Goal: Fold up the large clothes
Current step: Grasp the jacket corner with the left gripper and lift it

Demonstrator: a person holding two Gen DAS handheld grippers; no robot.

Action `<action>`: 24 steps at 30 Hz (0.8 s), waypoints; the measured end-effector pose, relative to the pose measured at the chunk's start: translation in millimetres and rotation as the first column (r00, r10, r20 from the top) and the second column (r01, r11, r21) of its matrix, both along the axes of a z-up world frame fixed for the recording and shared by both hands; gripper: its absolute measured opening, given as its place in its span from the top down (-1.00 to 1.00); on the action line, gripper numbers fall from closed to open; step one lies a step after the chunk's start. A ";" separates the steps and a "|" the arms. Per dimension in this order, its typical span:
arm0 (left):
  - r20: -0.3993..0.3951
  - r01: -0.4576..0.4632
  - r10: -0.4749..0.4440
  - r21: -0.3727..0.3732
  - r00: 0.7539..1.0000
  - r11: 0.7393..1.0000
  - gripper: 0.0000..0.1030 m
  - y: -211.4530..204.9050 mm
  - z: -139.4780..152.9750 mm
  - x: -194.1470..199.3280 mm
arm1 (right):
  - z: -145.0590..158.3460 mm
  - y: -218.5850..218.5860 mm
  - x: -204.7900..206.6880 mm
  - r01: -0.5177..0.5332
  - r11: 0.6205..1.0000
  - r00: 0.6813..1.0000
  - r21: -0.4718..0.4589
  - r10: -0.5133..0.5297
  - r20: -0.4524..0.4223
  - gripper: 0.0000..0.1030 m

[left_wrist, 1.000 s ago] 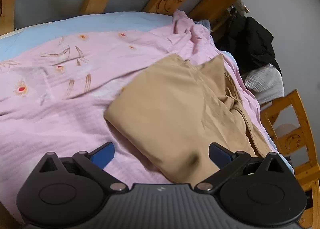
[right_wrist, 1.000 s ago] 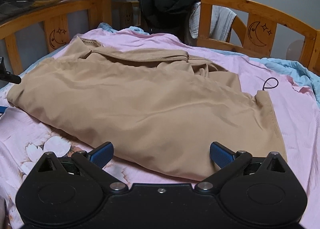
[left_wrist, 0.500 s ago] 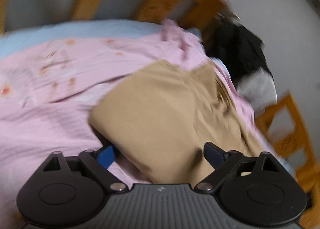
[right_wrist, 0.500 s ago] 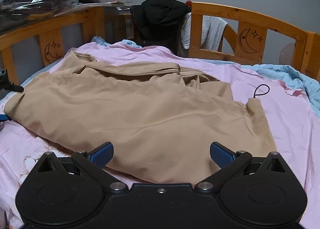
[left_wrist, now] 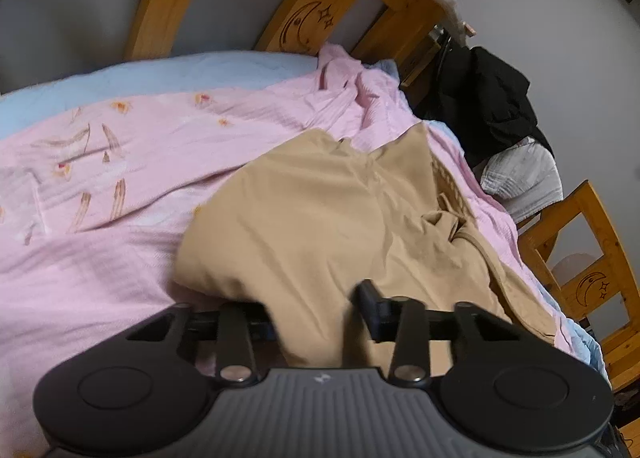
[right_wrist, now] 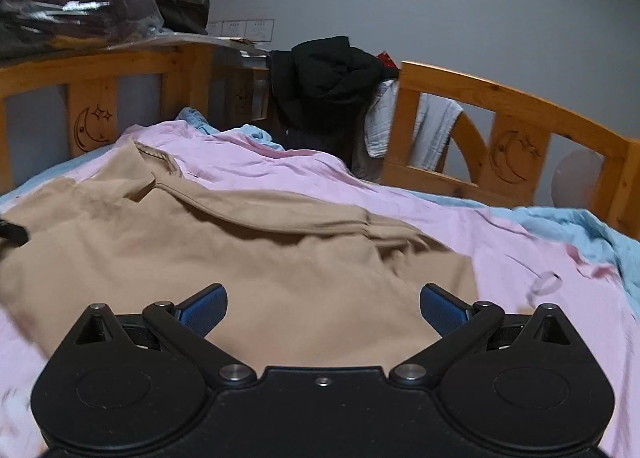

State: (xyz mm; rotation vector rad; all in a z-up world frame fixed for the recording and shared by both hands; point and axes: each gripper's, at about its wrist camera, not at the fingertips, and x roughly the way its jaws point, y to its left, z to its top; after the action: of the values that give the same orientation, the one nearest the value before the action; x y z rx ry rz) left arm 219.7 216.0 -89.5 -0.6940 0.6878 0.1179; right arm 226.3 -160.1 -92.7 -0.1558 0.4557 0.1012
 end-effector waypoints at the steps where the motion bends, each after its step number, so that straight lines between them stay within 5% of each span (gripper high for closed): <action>1: 0.011 0.000 0.000 0.008 1.000 1.000 0.61 -1.5 2.8 -0.7 | -4.9 8.3 7.0 -0.009 1.000 1.000 -0.014 0.009 0.003 -0.99; 5: 0.064 0.027 -0.032 0.080 0.997 0.996 0.87 -14.1 22.3 -2.3 | -31.4 32.9 19.5 -0.069 0.992 0.998 -0.103 0.068 -0.015 -0.98; 8: 0.137 0.078 -0.100 0.157 0.986 0.985 0.94 -29.8 45.7 -5.3 | -40.3 23.0 24.8 -0.044 0.998 0.998 -0.037 0.042 -0.035 -0.98; 11: 0.205 0.173 -0.234 0.275 0.950 0.946 0.95 -58.4 79.8 -4.8 | -41.6 18.9 27.7 -0.034 0.999 0.998 -0.019 0.033 -0.046 -0.98; 17: 0.213 0.361 -0.519 0.506 0.828 0.783 0.96 -143.0 128.8 -0.2 | -42.1 10.7 28.0 -0.041 0.998 0.998 0.041 0.044 -0.054 -0.97; 24: 0.093 0.499 -0.692 0.625 0.716 0.601 0.96 -220.6 141.4 2.2 | 14.6 -65.6 7.8 -0.094 0.925 0.990 0.368 0.124 -0.059 -0.79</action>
State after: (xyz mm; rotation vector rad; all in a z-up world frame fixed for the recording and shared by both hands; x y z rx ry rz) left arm 221.9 -4.6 51.9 0.1355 0.4909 -0.4223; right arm 234.1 -225.7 -78.1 0.1901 0.5016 0.3011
